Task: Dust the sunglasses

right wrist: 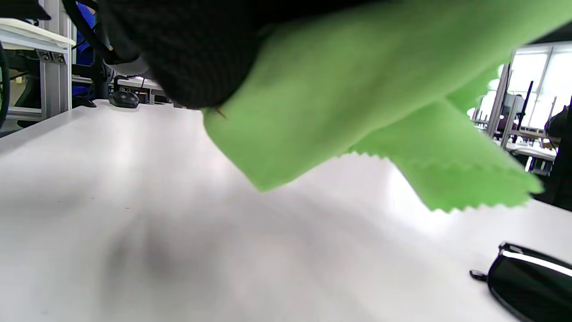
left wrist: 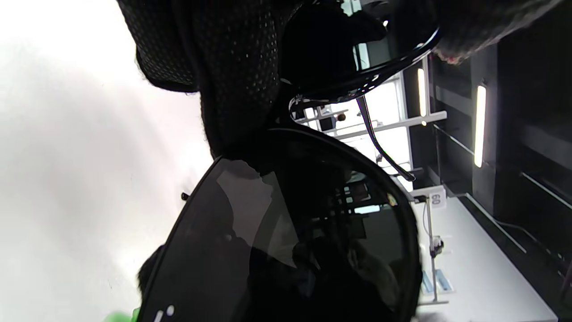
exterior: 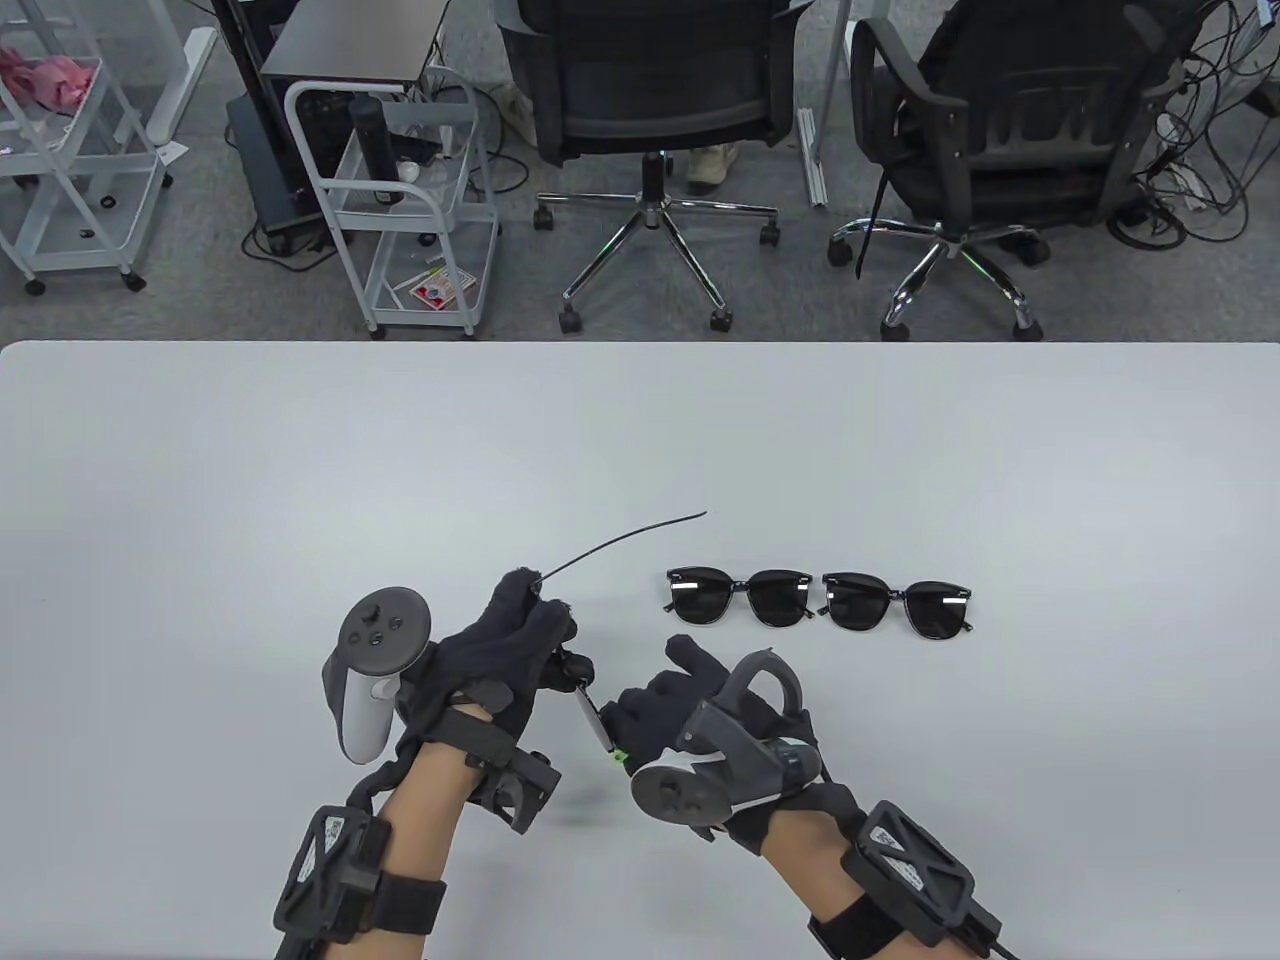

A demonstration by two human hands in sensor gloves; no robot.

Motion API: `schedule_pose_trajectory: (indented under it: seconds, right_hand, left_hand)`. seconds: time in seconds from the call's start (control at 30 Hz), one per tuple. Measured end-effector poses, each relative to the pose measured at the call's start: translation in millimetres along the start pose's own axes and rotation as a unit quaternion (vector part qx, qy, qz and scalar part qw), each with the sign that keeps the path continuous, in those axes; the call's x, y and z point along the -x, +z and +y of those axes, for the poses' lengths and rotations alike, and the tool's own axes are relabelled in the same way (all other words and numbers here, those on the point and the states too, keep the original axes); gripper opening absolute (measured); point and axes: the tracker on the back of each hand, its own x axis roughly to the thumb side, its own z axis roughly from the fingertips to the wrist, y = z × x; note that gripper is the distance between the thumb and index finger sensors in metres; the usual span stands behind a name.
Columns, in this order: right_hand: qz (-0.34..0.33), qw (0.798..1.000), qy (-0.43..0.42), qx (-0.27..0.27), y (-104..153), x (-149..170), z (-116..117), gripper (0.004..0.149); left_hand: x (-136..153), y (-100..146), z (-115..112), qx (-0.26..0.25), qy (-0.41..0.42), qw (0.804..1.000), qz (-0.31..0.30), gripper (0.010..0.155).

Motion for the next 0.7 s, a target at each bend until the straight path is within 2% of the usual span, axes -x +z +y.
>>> schedule_pose_trajectory:
  seconds: [0.13, 0.23, 0.33, 0.37, 0.47, 0.57, 0.7]
  right_hand:
    - [-0.013, 0.999, 0.035, -0.005, 1.9, 2.0, -7.6, 0.043]
    - [0.001, 0.999, 0.048, 0.001, 3.7, 9.0, -13.3, 0.043]
    - [0.015, 0.998, 0.058, 0.012, 6.5, 16.3, -19.0, 0.043]
    - [0.017, 0.998, 0.055, 0.012, 7.1, 17.6, -19.5, 0.043]
    - [0.026, 0.998, 0.053, 0.023, 8.0, 19.7, -19.8, 0.043]
    - [0.047, 0.996, 0.066, 0.043, 6.3, 21.3, -20.7, 0.042]
    - [0.065, 0.99, 0.104, 0.064, 0.0, 18.4, -22.6, 0.042]
  left_hand:
    - [4.2, -2.3, -6.2, 0.02, 0.039, 0.999, -0.001, 0.098]
    - [3.4, -4.5, -22.5, 0.083, 0.024, 0.996, -0.004, 0.108]
    - [1.3, -4.9, -43.5, 0.18, -0.023, 0.983, -0.008, 0.117]
    - [-1.0, -4.1, -46.8, 0.178, -0.029, 0.984, -0.015, 0.115]
    - [-12.5, -1.1, -48.3, 0.104, -0.066, 0.992, -0.032, 0.105]
    - [-15.1, 0.3, -42.8, 0.065, -0.048, 0.996, -0.029, 0.1]
    - [-24.2, 0.2, -30.7, 0.05, -0.073, 0.995, -0.045, 0.1]
